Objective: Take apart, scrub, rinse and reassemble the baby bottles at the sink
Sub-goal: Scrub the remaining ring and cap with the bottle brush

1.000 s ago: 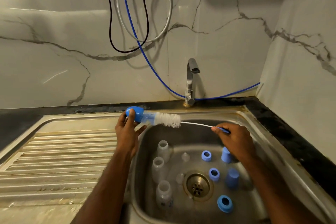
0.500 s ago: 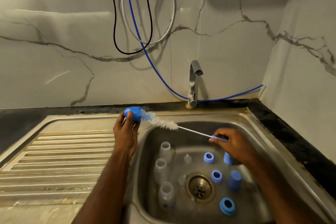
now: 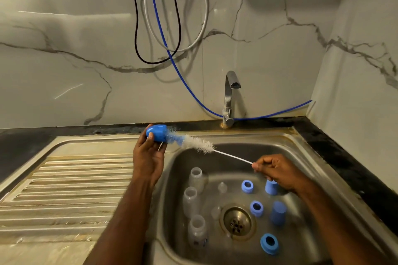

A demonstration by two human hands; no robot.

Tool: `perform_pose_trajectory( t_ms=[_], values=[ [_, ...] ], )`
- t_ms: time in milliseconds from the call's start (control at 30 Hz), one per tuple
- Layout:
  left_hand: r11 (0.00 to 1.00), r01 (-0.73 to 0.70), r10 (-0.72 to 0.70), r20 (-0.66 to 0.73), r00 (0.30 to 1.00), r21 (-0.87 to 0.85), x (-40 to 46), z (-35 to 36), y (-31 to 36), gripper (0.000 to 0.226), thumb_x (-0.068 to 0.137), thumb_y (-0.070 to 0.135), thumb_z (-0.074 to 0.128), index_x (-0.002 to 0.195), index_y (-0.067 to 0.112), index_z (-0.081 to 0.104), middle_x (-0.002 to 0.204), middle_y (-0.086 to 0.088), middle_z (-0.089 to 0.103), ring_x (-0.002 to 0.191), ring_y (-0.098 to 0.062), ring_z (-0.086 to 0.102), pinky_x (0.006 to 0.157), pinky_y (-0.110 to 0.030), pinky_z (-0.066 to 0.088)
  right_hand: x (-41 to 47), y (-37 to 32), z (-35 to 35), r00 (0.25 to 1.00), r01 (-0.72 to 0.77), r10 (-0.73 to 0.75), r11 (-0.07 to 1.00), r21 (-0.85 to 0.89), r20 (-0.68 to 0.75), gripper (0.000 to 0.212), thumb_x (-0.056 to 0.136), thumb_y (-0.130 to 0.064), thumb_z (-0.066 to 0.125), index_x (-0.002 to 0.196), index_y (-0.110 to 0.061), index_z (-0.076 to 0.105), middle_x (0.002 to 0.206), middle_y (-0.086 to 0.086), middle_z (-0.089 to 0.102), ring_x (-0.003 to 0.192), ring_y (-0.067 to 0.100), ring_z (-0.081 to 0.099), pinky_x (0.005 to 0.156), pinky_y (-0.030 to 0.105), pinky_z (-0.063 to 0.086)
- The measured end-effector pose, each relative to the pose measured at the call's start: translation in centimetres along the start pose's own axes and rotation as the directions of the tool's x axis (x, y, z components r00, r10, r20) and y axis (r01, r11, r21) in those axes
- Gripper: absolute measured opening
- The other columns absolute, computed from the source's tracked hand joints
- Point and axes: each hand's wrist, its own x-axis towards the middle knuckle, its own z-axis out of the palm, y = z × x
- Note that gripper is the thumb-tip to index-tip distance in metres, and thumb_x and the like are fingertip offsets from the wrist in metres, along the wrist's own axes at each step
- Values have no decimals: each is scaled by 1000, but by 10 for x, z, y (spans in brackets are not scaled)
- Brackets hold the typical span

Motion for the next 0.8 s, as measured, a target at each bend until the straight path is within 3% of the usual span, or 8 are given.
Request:
perform_pose_trajectory(
  t_ms=[133,200,300,433,567,667,733,800],
  values=[
    [985,116,-119,-15,993,-126,-3,3,-5,56,94,29,61,143,5,48,140,-24,57,126,-35,61,91,-42,57,-2,-3,6,997,2,2,999,-46,73,33,97,-22,61,73,-2,71,46,0,44,43,6,37,48,14,34],
    [992,103,-106,-31,994,-74,-1,2,-4,50,98,29,58,142,6,49,139,-23,58,125,-34,62,91,-41,57,-1,-3,6,997,1,4,997,-76,72,33,94,-29,62,72,-6,72,46,-2,46,44,7,39,50,16,36],
    [977,-66,76,-42,996,201,-1,4,-4,38,99,16,59,136,13,54,129,-15,64,116,-30,67,86,-35,62,0,1,4,999,32,-39,984,-173,-38,19,90,-23,73,72,-20,77,50,-1,56,50,9,47,54,29,43],
    [769,-268,298,46,953,580,-4,3,-6,39,94,6,67,130,17,56,123,-5,65,108,-22,69,69,-24,58,0,-1,5,965,83,-137,968,-238,-223,19,81,-22,82,84,-39,76,76,2,74,73,18,70,77,42,56],
    [849,-222,257,-7,966,480,-4,3,-7,31,98,16,61,129,14,59,119,-8,67,109,-25,70,77,-30,62,2,-1,8,911,-16,-215,835,-550,-352,5,86,-47,73,88,-42,74,84,-24,71,86,2,66,95,45,47],
    [933,-115,122,2,993,342,-4,4,-7,31,97,31,57,122,13,62,123,-17,67,111,-33,70,84,-41,63,5,-1,5,890,-45,-277,737,-674,-363,17,93,-50,62,95,-38,73,89,-19,69,89,9,65,94,51,45],
    [952,-85,83,19,996,295,-6,7,-6,36,93,35,58,122,13,62,127,-19,65,114,-35,68,86,-41,62,6,2,1,899,10,-300,740,-672,-317,19,95,-47,60,85,-35,71,80,-14,70,79,12,65,89,51,49],
    [968,-65,61,22,998,244,-5,7,-7,29,98,28,56,123,15,63,129,-18,64,117,-35,66,88,-41,61,5,3,-4,944,0,-208,776,-630,-256,37,96,-56,50,71,-32,65,64,-10,65,68,11,62,83,48,50]
  ],
)
